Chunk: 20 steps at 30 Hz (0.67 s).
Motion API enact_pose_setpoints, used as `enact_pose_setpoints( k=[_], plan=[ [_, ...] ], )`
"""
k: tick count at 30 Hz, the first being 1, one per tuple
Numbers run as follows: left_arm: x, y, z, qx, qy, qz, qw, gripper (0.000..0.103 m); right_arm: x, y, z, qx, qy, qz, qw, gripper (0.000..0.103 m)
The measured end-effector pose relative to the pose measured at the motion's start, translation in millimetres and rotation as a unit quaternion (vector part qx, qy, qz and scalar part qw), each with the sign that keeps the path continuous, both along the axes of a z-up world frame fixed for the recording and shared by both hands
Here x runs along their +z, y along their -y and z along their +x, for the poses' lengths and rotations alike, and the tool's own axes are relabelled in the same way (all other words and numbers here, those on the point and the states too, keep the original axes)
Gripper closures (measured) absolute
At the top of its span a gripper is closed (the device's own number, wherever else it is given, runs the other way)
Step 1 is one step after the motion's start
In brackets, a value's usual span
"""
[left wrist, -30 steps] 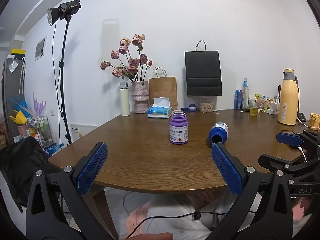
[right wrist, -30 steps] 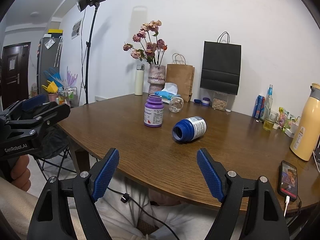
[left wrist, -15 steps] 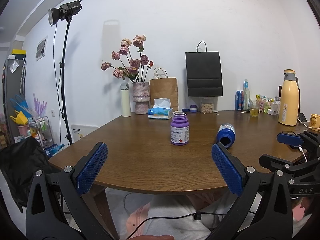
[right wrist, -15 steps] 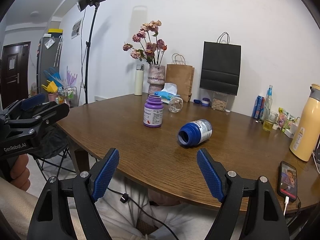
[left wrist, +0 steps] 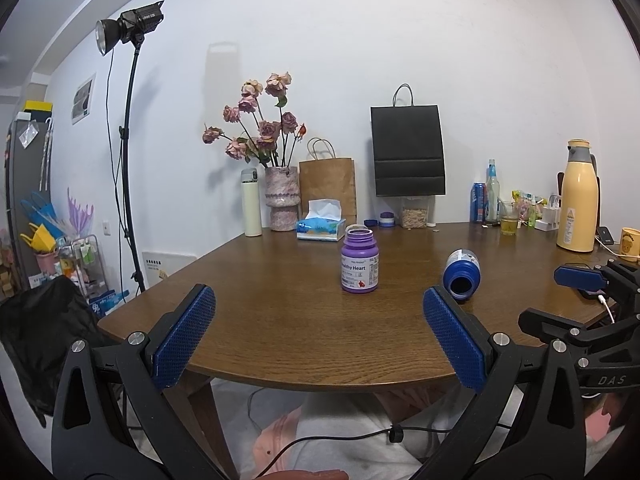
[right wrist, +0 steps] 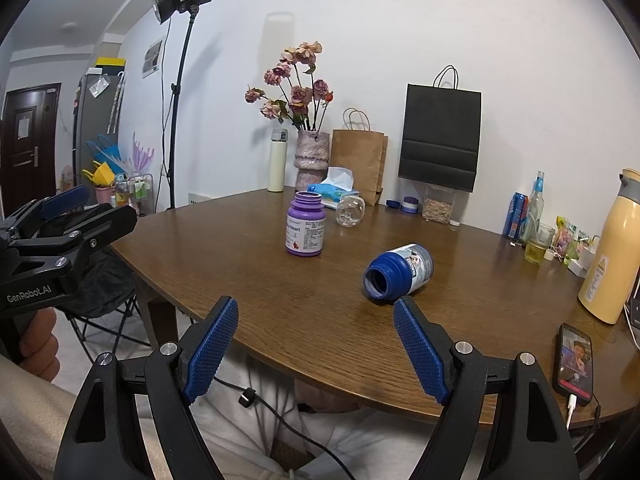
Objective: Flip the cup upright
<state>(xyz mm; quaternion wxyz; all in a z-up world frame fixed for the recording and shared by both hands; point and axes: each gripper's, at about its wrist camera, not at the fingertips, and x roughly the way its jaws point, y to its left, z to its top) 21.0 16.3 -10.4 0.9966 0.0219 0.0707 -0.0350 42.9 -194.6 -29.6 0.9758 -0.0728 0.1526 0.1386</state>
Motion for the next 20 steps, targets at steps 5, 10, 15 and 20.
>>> enact_pose_setpoints(
  k=[5, 10, 15, 20],
  plan=[
    [0.1, 0.4, 0.0, 0.0, 0.0, 0.0, 1.0, 0.0, -0.2, 0.1, -0.2, 0.0, 0.0, 0.0, 1.0, 0.019],
    [0.0, 0.1, 0.0, -0.001, 0.0, 0.0, 1.0, 0.0, -0.3, 0.2, -0.1, 0.0, -0.001, 0.0, 1.0, 0.019],
    [-0.3, -0.6, 0.7, -0.002, -0.002, 0.0, 1.0, 0.0, 0.2, 0.1, -0.2, 0.0, -0.001, 0.0, 1.0, 0.019],
    [-1.5, -0.2, 1.0, -0.001, -0.002, 0.0, 1.0, 0.0, 0.7, 0.7, 0.1, 0.001, -0.002, -0.001, 1.0, 0.019]
  ],
)
